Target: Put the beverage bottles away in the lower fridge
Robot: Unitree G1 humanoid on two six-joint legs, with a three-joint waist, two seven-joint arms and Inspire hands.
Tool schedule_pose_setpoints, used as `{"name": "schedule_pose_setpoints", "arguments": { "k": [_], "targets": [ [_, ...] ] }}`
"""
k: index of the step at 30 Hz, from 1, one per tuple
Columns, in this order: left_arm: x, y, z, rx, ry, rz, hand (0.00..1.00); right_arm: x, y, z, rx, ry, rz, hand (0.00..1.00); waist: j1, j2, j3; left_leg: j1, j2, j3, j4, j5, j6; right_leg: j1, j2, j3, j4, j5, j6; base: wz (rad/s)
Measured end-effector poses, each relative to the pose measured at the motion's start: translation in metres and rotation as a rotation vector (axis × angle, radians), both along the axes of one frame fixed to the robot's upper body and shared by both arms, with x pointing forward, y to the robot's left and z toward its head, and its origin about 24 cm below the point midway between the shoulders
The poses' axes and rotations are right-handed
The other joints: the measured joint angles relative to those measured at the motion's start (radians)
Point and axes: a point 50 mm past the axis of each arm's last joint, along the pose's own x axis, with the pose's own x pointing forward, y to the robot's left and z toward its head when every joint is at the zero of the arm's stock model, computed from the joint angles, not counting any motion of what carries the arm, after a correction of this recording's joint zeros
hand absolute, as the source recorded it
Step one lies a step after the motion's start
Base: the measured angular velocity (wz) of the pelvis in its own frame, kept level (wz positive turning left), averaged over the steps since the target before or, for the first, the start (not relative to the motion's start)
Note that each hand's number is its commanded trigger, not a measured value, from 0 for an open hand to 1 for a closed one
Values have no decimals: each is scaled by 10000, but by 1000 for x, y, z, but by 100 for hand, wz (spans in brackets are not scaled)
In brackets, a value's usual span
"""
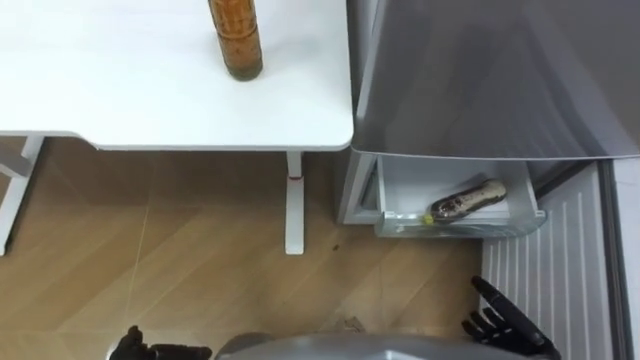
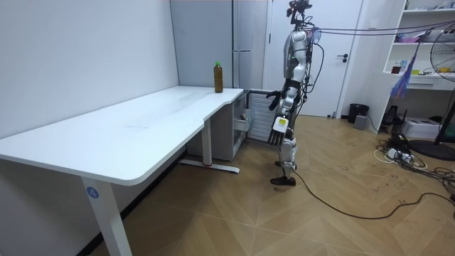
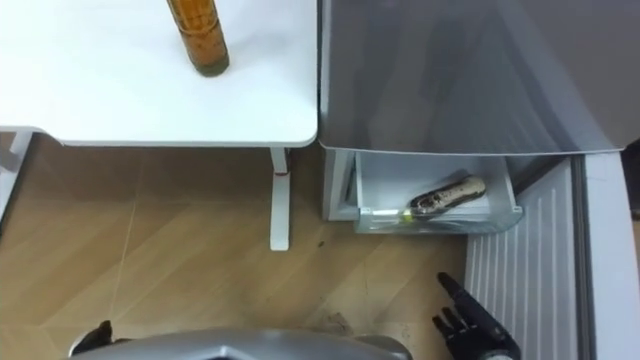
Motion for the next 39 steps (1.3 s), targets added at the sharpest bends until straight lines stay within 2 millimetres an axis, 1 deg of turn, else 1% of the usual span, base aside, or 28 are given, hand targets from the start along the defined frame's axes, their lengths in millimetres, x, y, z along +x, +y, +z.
{"name": "schedule_pose_setpoints", "arguments": {
  "k": [4,6,8,9,11,12,14,16,18,22,28,30,36,37,39],
  "targets": [
    [-1,-8,-3,-213,-94,361,0,-5,5,-2,70,319,478,0,0,-44,-25,9,1,-8,-2,1,0,9,6,7,-3,3,-5,0],
    [-6,-11,-4,-322,69,458,0,-7,9,-4,133,494,773,0,1,-49,-13,142,1,-15,-40,2,0,125,13,-2,-21,4,-6,0],
    [-12,-12,-6,-265,314,540,0,-10,14,-5,114,871,1749,0,-49,-49,-17,241,-1,-162,-53,-30,-19,255,41,-24,-55,4,-6,2],
    [-12,-11,-5,-208,330,572,0,-11,15,-6,84,1013,2129,0,-38,-54,-17,231,4,-168,-47,-34,-25,249,44,-43,-58,4,-6,0],
    [-10,-11,-5,-88,383,328,0,-13,19,-8,-170,1685,3793,0,-23,-47,-21,137,16,-247,24,-46,-36,206,63,-78,-58,5,-8,3],
    [-10,-11,-5,-60,442,198,0,-13,20,-8,-254,1896,4206,0,-19,-43,-23,123,13,-295,39,-46,-36,210,63,-118,-55,5,-8,11],
    [-15,-11,-6,100,746,56,0,-14,24,-10,-576,2557,5670,0,3,-53,-19,75,13,-383,80,-47,-38,192,71,-173,-37,5,-8,8],
    [-17,-11,-6,135,860,58,0,-12,23,-10,-806,2747,6068,0,19,-60,-26,1,9,-400,119,-47,-38,146,72,-182,-43,5,-8,0],
    [-18,-11,-6,174,982,-2,0,-9,23,-10,-1012,2901,6239,0,27,-71,-26,-33,8,-412,152,-47,-38,135,72,-184,-48,8,-14,0],
    [-22,-13,-7,240,1132,42,0,-6,22,-10,-1381,3186,6810,0,159,-50,-28,-32,7,-414,170,-48,-37,147,72,-200,-48,9,-15,0],
    [-24,-20,-9,200,1232,166,0,-3,24,-11,-1627,3290,7165,0,163,-51,-28,-27,-3,-429,161,-50,-34,172,61,-191,-79,2,-25,0],
    [-25,-22,-10,188,1338,249,0,-2,26,-12,-1665,3318,7185,0,167,-65,-27,-17,-8,-423,156,-52,-34,164,61,-158,-83,-19,-60,0],
    [-23,-17,-8,598,1135,1123,0,-3,27,-12,-1727,3413,7146,0,178,-69,-40,8,-14,-420,124,-58,-44,132,62,-148,-106,-82,-108,0],
    [-20,-15,-7,689,918,1660,0,-3,27,-12,-1742,3450,7143,0,166,-75,-68,4,-17,-422,103,-55,-44,164,60,-148,-101,-85,-107,0],
    [-18,-13,-6,848,682,2471,0,-3,27,-12,-1755,3498,7135,0,170,-74,-75,34,-21,-427,103,-53,-43,202,58,-156,-100,-87,-104,0]
  ]
}}
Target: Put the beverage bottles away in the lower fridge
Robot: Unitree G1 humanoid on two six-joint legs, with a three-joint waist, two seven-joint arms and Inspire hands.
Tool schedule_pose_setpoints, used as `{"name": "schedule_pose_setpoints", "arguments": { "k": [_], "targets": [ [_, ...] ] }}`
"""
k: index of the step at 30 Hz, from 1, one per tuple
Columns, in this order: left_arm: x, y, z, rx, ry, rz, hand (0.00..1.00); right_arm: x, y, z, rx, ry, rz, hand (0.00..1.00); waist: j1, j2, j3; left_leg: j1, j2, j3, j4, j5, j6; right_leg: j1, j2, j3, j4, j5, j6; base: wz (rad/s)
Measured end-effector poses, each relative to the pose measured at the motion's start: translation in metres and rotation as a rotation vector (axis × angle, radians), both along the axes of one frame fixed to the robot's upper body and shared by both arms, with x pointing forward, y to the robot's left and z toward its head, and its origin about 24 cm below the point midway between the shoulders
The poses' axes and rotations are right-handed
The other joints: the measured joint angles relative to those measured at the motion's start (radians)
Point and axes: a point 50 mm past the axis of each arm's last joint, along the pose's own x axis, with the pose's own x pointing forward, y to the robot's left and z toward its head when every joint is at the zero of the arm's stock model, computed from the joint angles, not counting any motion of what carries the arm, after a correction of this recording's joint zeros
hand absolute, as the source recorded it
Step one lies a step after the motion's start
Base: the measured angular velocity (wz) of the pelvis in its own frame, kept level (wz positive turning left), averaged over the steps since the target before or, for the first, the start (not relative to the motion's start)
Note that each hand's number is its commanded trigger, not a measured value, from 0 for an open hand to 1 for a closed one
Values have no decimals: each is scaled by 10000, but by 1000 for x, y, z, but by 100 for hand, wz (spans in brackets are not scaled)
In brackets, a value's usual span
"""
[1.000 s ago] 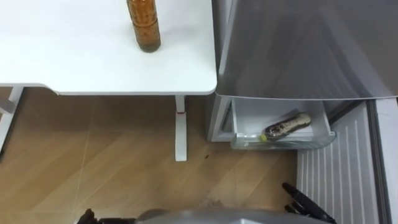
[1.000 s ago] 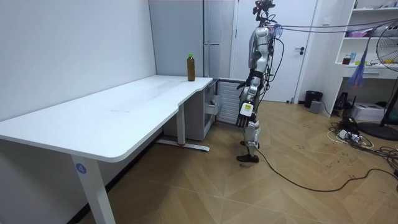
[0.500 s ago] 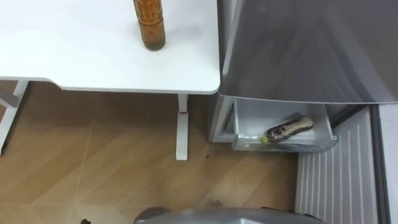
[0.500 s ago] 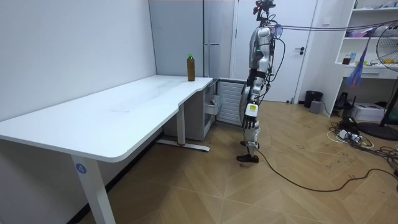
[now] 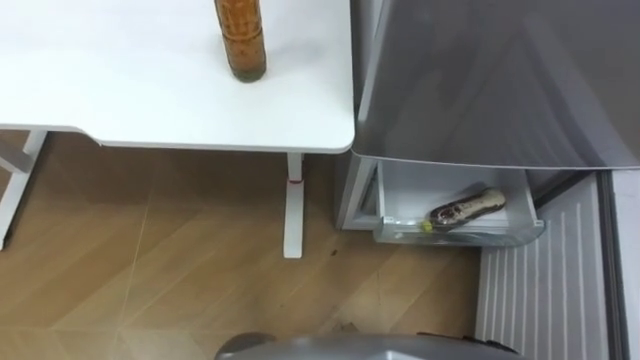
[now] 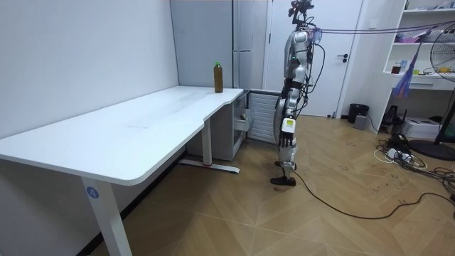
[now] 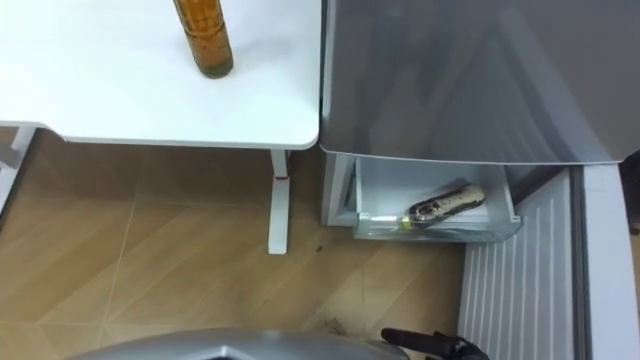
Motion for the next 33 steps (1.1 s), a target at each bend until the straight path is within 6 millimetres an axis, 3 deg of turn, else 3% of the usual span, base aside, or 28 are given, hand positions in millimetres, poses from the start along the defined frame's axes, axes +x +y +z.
{"name": "schedule_pose_setpoints", "arguments": {
  "k": [5,12,20,33],
  "targets": [
    [7,7,3,442,-519,1602,0,0,-1,0,-145,-27,29,0,73,58,-2,271,4,3,-35,-7,-7,205,10,8,17,-2,4,0],
    [19,16,9,1225,-1096,2245,0,0,-5,1,-364,-182,-35,0,62,262,5,278,0,-161,-13,-44,-9,178,23,39,28,4,-4,0],
    [80,37,41,2619,-4460,3068,0,4,-9,3,-533,-501,358,0,41,430,-2,141,-40,-257,22,-37,-5,100,18,21,18,-4,-6,1],
    [131,46,96,4298,-7848,2818,0,1,-12,4,-839,-767,930,0,42,417,-23,258,-89,-570,-40,-38,-5,205,37,-37,27,-3,-6,1]
  ]
}}
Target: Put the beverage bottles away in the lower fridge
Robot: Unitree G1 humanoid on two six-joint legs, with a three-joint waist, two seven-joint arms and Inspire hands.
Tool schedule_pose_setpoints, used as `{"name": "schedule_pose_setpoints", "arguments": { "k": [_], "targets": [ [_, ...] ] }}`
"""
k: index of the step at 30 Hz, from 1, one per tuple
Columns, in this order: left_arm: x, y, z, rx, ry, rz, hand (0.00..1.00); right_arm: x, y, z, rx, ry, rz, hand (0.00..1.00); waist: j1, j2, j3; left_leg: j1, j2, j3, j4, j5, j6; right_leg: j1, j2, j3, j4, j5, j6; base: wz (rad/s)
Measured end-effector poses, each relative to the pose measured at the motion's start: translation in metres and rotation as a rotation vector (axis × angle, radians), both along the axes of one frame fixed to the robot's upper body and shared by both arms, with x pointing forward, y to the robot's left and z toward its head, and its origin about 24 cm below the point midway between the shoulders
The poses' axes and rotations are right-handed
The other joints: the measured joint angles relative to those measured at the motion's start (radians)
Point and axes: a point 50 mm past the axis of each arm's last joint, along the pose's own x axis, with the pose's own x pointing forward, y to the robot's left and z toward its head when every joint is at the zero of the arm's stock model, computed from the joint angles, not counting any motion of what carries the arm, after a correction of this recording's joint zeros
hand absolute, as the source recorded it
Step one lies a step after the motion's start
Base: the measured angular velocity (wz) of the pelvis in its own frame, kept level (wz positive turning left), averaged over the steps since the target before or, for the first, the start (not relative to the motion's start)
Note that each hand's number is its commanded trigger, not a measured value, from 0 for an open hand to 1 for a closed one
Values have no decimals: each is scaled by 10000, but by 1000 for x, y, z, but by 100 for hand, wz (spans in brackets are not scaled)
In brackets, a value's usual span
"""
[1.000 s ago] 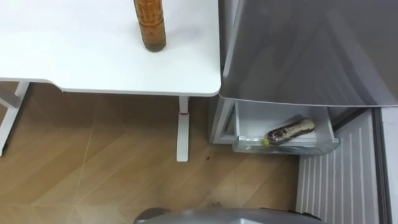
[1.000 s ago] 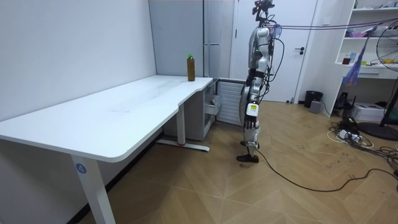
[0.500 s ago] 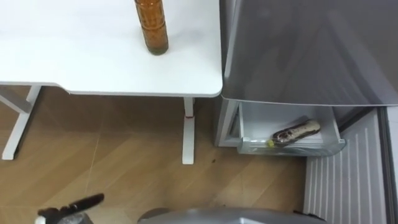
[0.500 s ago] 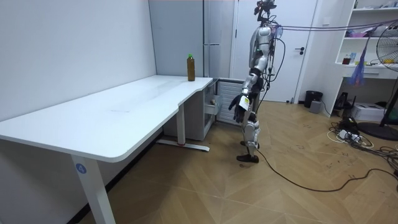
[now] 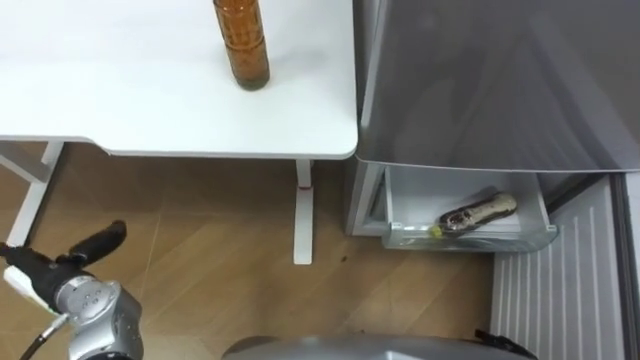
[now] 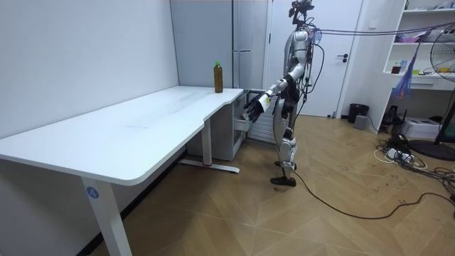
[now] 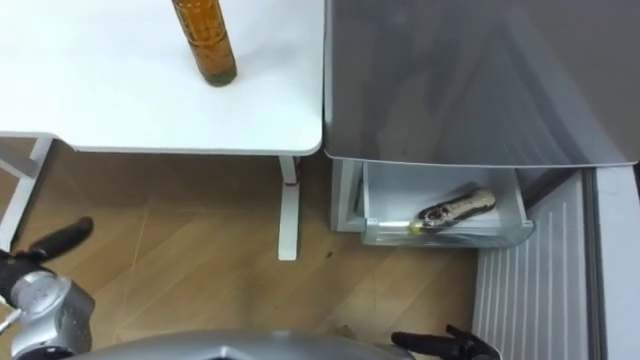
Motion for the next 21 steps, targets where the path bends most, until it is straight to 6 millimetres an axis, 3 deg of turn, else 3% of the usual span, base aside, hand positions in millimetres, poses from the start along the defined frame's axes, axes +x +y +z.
{"name": "schedule_pose_setpoints", "arguments": {
  "k": [10,21],
  "targets": [
    [35,-4,63,1848,-2813,-426,0,0,0,0,11,-199,-99,0,-77,-94,-26,-6,-38,-75,-69,2,6,-36,-8,44,-18,-4,4,0],
    [50,-16,98,2507,-4272,-1928,0,2,4,0,310,-295,-93,0,-307,-200,32,-72,-80,-315,-49,4,10,-25,-8,-5,-35,-15,13,4]
  ]
}}
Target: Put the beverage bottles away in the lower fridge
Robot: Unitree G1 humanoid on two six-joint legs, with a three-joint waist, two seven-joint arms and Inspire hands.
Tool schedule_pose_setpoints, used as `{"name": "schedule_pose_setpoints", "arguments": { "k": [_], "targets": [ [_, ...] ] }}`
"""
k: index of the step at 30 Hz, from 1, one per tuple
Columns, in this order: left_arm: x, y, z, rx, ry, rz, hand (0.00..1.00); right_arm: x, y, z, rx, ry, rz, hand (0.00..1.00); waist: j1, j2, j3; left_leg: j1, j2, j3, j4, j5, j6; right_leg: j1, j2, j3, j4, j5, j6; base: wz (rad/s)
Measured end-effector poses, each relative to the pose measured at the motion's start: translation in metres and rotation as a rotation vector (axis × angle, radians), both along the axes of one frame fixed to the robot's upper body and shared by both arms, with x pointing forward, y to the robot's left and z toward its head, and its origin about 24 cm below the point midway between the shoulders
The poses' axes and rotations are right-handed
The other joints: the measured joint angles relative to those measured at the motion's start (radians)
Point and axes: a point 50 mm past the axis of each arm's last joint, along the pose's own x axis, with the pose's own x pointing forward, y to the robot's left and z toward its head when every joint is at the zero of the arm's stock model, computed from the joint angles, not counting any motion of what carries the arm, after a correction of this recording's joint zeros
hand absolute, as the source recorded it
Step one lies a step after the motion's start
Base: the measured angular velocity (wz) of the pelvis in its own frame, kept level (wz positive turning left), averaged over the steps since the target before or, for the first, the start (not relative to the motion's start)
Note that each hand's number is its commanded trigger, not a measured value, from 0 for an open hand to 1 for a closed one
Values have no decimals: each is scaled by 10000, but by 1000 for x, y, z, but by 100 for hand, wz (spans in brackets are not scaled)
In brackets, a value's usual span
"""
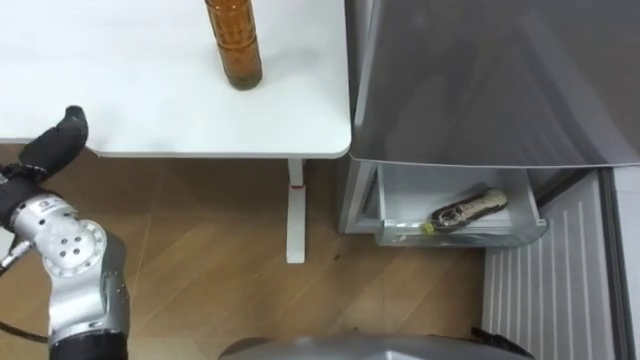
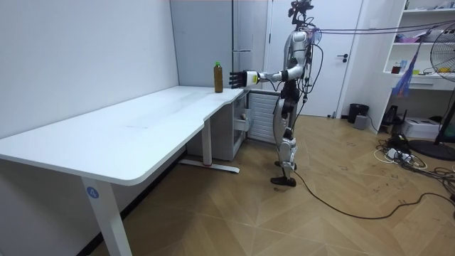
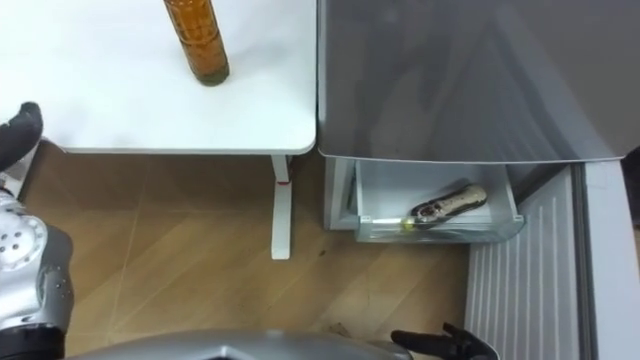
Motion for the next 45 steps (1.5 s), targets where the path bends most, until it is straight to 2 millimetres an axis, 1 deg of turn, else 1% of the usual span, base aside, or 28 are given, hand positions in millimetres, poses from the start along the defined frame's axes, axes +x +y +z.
{"name": "schedule_pose_setpoints", "arguments": {
  "k": [2,5,9,11,15,18,22,28,33,36,38,40,43,45],
  "targets": [
    [5,-7,11,267,-389,-550,0,-1,0,0,98,-1,-44,0,-3,14,5,-59,0,-21,85,0,0,-34,0,-1,1,0,0,2],
    [9,-14,18,1027,-278,-1218,0,-2,0,0,136,51,-51,0,-52,50,19,-57,1,-24,74,0,0,-43,3,10,1,0,0,0],
    [15,-25,27,1328,-404,-2190,0,-3,-1,0,268,39,-99,0,-106,69,20,-41,4,0,54,-1,0,-57,4,41,1,1,-1,-2],
    [18,-30,26,1302,-367,-2681,0,-2,-1,0,284,7,-100,0,-229,99,11,-17,6,10,-23,0,0,-52,9,63,2,1,-1,0],
    [22,-40,23,1178,-279,-3514,0,-2,-2,1,263,-69,-197,0,-273,138,6,51,19,54,-28,0,0,-44,25,130,6,2,-2,-6],
    [24,-46,21,753,-375,-4186,0,-1,-2,1,244,-116,-184,0,-327,168,16,67,28,74,-41,-1,0,-59,41,213,9,2,-2,-4],
    [25,-48,21,771,-344,-4553,0,3,-1,1,238,-181,-81,0,-442,173,23,111,41,84,-78,-1,-1,-58,58,298,21,2,-2,-3],
    [29,-52,20,696,-219,-5301,0,4,-1,1,226,-190,17,0,-557,171,45,93,49,77,-76,-1,-1,-65,62,288,21,2,-2,0],
    [33,-53,19,-645,-712,-5556,0,2,-2,1,242,-181,-253,0,-562,184,52,127,55,119,-119,-1,-2,-63,66,315,22,3,-3,-1],
    [34,-52,9,-1026,-321,-5743,0,1,-1,1,287,-83,-329,0,-578,194,55,168,57,179,-127,-1,-1,-58,65,361,22,3,-2,-5],
    [33,-51,-1,-1308,235,-5859,0,2,-1,1,325,-100,-396,0,-581,170,70,199,66,248,-204,-1,-1,-77,75,445,22,3,-3,-8],
    [32,-50,-5,-1442,496,-5893,0,3,-1,1,340,-116,-432,0,-596,151,76,224,70,299,-238,-1,0,-84,77,490,22,3,-3,-8],
    [35,-50,-4,-1467,544,-5982,0,3,0,0,377,-84,-495,0,-626,150,77,254,68,345,-230,-2,2,-100,79,571,22,3,-2,-6],
    [40,-49,1,-1412,386,-5954,0,3,-1,1,368,-85,-504,0,-664,151,77,244,68,347,-233,-2,2,-123,82,590,23,3,-3,0]
  ]
}}
